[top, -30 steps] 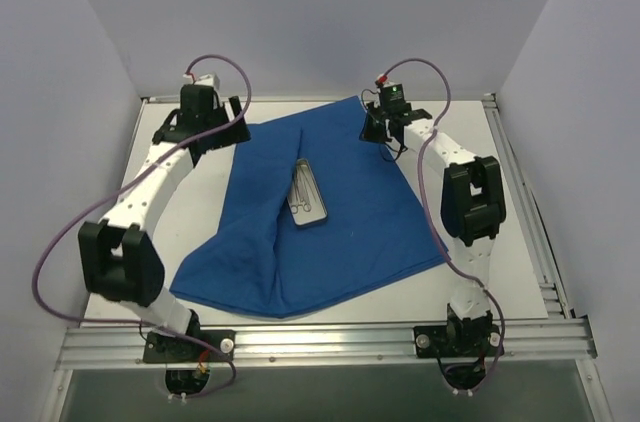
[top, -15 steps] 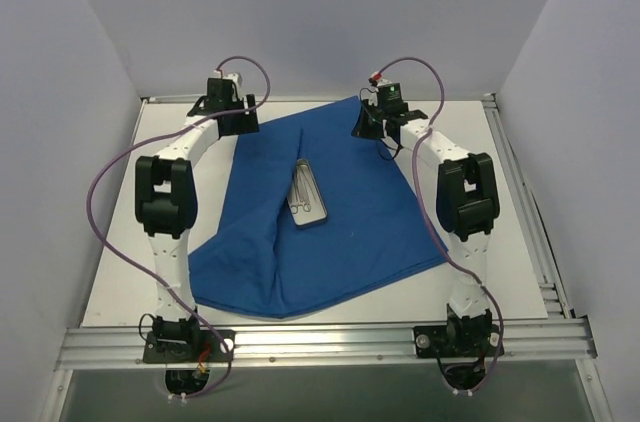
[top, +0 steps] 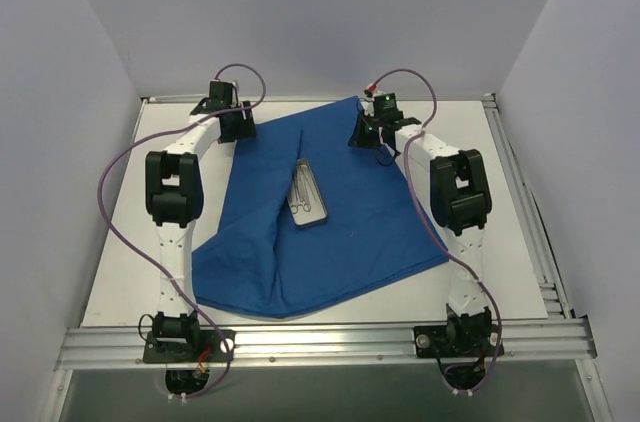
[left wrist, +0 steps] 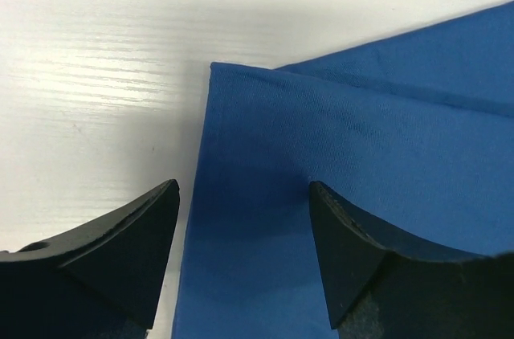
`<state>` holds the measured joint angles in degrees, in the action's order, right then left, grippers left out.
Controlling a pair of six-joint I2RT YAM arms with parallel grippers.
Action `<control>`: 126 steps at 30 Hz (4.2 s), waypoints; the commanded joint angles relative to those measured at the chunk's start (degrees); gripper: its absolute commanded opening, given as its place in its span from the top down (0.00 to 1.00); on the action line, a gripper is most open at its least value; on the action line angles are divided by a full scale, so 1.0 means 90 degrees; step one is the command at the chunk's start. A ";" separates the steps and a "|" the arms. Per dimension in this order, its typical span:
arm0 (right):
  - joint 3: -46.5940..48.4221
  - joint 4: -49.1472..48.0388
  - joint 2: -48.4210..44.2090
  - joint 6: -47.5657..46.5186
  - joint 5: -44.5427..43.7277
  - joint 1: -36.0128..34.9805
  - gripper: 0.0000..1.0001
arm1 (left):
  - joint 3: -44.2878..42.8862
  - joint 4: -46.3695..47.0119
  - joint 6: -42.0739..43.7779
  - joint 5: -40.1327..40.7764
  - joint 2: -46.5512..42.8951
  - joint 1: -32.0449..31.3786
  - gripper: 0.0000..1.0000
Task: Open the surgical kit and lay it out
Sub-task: Open the surgical kit at the center of the board, then smooth out the surgical kit at the center of the board.
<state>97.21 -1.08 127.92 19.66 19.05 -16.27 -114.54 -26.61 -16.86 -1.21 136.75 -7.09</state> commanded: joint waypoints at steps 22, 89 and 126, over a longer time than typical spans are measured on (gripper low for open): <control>0.0869 0.0793 0.1002 0.1018 -0.0768 0.0089 1.00 | 0.0500 -0.0168 -0.0529 0.0242 -0.0477 0.0046 0.89; -0.0127 0.1409 -0.0629 0.1077 -0.1736 0.0432 1.00 | 0.2590 -0.0158 -0.2208 0.0233 -0.2714 0.1179 0.78; -0.2804 0.1097 -0.1449 0.1274 -0.1560 0.1652 1.00 | -0.1434 -0.2532 -0.0890 -0.0168 0.0617 0.1393 0.82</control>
<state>72.27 -2.00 114.85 35.46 10.17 -1.67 -129.95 -49.89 -26.30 -3.27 144.31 4.36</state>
